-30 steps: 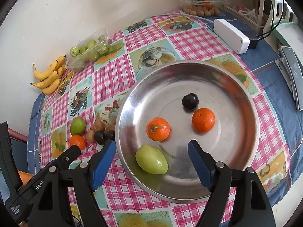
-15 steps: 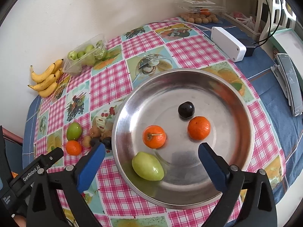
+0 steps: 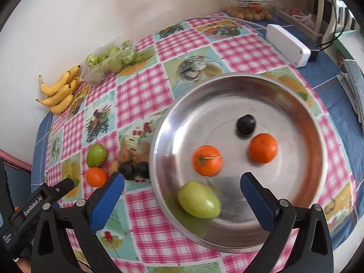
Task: Organize fruits
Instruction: 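Withdraw both tools from the bowl toward the remaining fruit, then move the left tool to the loose orange while the right tool approaches a brown kiwi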
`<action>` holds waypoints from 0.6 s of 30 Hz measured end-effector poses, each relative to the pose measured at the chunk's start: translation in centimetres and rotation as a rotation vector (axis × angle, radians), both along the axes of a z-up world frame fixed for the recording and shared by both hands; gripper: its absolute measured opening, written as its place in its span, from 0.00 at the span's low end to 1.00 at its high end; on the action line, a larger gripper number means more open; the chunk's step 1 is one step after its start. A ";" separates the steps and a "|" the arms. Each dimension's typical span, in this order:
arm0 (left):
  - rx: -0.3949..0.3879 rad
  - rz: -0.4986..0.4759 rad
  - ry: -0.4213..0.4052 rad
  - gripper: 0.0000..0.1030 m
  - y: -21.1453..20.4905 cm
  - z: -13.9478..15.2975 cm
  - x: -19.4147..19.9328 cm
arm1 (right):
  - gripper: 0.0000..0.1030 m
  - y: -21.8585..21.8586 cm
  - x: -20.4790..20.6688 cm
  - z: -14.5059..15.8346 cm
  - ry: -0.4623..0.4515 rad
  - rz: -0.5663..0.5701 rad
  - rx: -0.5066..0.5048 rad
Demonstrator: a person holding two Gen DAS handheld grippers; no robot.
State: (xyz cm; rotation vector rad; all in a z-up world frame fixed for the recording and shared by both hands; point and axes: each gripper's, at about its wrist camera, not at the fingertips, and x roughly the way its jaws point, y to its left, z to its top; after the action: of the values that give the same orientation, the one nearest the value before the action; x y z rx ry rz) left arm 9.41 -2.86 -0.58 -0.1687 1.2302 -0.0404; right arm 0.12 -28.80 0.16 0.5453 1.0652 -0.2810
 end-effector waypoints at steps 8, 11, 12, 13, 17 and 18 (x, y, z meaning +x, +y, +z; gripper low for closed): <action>-0.009 0.026 0.010 1.00 1.3 -0.2 0.5 | 0.99 3.0 2.0 -0.2 0.002 0.064 0.009; -0.013 0.031 0.014 1.00 1.7 -0.3 0.6 | 0.99 4.1 2.7 -0.3 0.005 0.092 0.015; -0.013 0.033 0.015 1.00 1.8 -0.4 0.7 | 0.99 4.5 2.9 -0.4 0.004 0.101 0.016; -0.013 0.034 0.016 1.00 1.9 -0.4 0.8 | 0.99 4.8 3.0 -0.4 0.004 0.109 0.014; -0.022 0.035 0.018 1.00 2.0 -0.6 1.0 | 0.99 6.1 3.9 -0.2 -0.009 0.148 -0.011; -0.025 0.034 0.014 1.00 2.0 -0.6 1.0 | 0.99 6.4 4.1 -0.2 -0.013 0.163 -0.010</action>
State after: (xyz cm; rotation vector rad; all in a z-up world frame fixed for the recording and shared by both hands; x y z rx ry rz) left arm 10.39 -0.89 -1.22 -0.2115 1.2413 -0.0253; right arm 4.20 -22.43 -0.03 0.4483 1.0882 -0.1394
